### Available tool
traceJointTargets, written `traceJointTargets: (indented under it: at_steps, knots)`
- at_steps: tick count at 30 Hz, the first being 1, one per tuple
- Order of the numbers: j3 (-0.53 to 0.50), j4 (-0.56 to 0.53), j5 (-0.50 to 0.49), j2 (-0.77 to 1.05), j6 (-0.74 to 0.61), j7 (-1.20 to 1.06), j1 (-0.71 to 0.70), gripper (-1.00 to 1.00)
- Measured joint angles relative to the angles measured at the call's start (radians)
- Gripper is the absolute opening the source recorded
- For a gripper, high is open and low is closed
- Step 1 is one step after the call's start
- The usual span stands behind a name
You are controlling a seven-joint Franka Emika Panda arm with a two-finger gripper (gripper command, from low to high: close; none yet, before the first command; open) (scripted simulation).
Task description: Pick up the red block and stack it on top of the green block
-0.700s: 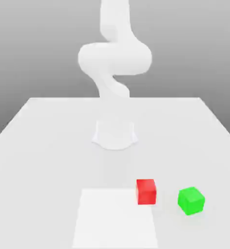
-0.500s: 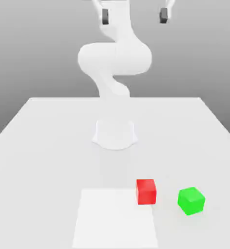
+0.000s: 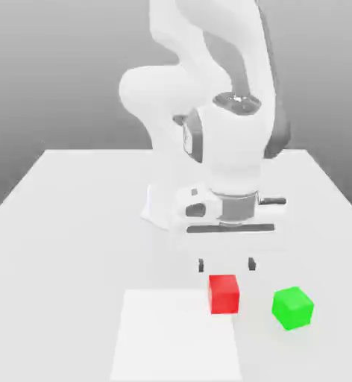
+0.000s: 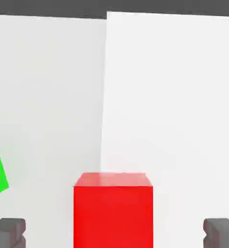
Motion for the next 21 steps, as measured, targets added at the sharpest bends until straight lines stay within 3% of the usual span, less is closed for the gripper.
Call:
traceJointTargets:
  at_steps: [3,4,11,18,21]
  knots:
    - [-0.062,0.014,-0.062,0.11,0.093,0.045,0.048,0.0]
    - [-0.08,0.018,-0.073,0.138,0.117,0.053,0.063,-1.0]
    - [-0.083,0.018,-0.075,0.14,0.119,0.055,0.067,-1.0]
    - [-0.037,-0.015,0.047,-0.089,-0.075,-0.033,0.054,-1.0]
    - [0.0,0.044,0.059,-0.108,-0.154,0.039,0.123,-1.0]
